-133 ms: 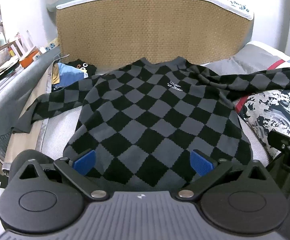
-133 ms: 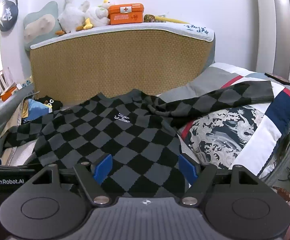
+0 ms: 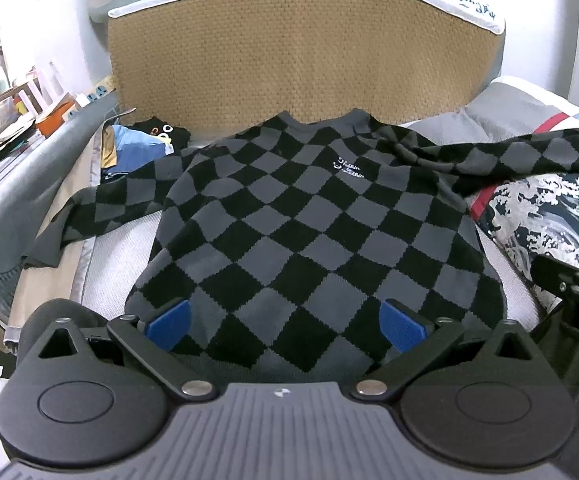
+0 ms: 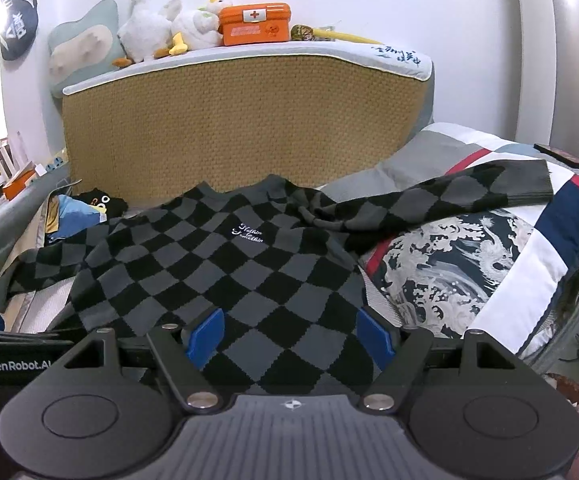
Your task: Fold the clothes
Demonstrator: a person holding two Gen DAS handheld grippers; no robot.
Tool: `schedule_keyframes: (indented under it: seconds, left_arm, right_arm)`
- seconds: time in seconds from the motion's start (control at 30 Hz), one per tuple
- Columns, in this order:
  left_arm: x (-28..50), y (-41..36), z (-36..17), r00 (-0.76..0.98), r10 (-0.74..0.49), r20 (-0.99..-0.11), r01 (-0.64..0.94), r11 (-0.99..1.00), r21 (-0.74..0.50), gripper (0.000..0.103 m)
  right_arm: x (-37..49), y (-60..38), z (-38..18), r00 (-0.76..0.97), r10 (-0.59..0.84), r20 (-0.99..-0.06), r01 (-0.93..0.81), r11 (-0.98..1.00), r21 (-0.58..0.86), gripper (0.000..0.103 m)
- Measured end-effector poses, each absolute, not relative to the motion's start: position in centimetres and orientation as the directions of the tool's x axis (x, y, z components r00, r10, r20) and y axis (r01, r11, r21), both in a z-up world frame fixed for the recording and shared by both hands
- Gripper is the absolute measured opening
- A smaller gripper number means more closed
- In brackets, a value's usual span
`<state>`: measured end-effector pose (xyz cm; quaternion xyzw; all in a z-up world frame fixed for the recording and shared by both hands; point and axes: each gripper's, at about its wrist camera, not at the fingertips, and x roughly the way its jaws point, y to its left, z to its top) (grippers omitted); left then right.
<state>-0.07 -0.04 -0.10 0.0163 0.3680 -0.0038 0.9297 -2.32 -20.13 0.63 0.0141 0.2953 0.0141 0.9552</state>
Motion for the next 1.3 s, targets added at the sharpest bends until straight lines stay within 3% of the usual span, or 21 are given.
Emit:
schedule_keyframes:
  seconds: [0.33, 1.3]
  left_arm:
    - [1.0, -1.1, -1.1, 0.722, 0.043, -0.69, 0.01, 0.997, 0.072, 0.103]
    - [7.1, -3.5, -0.4, 0.719, 0.0, -0.695, 0.06, 0.996, 0.062, 0.103]
  right_arm:
    - [0.7, -21.9, 1.0, 0.819, 0.014, -0.574, -0.001, 1.0, 0.023, 0.077]
    - [0.3, -22.5, -0.6, 0.85, -0.091, -0.519, 0.123, 0.992, 0.027, 0.077]
